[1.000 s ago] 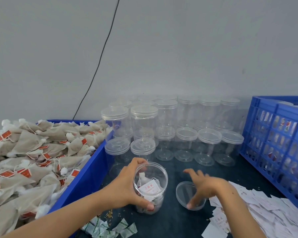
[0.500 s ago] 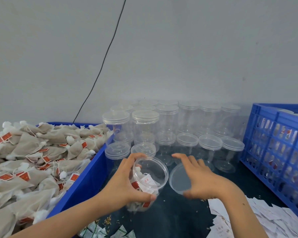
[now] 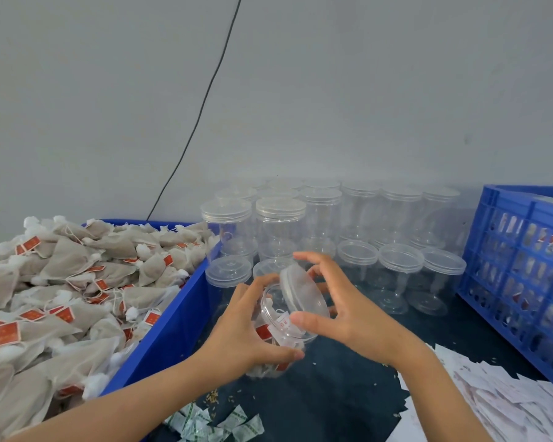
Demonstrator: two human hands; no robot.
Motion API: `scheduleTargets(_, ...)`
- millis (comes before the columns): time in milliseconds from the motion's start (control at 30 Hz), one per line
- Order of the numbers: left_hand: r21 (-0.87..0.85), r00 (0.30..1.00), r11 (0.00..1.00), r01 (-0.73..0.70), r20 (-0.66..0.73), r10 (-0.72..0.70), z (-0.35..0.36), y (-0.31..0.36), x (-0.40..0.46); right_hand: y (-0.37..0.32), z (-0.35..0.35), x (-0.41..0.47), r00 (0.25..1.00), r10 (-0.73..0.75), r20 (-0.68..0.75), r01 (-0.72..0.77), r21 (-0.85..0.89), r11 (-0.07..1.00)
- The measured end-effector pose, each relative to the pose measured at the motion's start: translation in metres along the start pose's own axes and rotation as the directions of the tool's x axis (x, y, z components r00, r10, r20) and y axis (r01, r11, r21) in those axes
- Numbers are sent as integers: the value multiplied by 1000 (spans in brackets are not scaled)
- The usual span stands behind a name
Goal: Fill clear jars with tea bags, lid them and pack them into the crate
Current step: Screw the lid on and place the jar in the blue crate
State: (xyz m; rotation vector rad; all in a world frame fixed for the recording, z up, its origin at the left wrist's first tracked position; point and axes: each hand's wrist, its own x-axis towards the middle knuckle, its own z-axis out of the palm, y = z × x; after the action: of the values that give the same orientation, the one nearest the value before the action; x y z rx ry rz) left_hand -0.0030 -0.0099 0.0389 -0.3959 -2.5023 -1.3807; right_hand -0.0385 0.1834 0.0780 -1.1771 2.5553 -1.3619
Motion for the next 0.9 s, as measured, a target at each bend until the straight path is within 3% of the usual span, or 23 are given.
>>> scheduleTargets(267,-31,994,999,28,-102,-32,-1,-4,-1,-8,42,10,984,-34,-176,-17,-280,960)
scheduleTargets(433,-42,996,999,-25,-85,21,-4,0,1,-4,34,10,933,-42,-358,18,-71,997)
scheduleTargets(533,49,997,997,-61,-40,63,-8,-3,1,-3,25,10,894,-45,-447,67,34,997)
scheduleTargets(700,63,996,996,-68,-49,71,-11,-7,2,-9,15,11,931,-31,-365,61,71,996)
scheduleTargets(900,95,997,995,-15,71,8,-12,-5,0,-3,5,7,946,-85,-311,92,7,996)
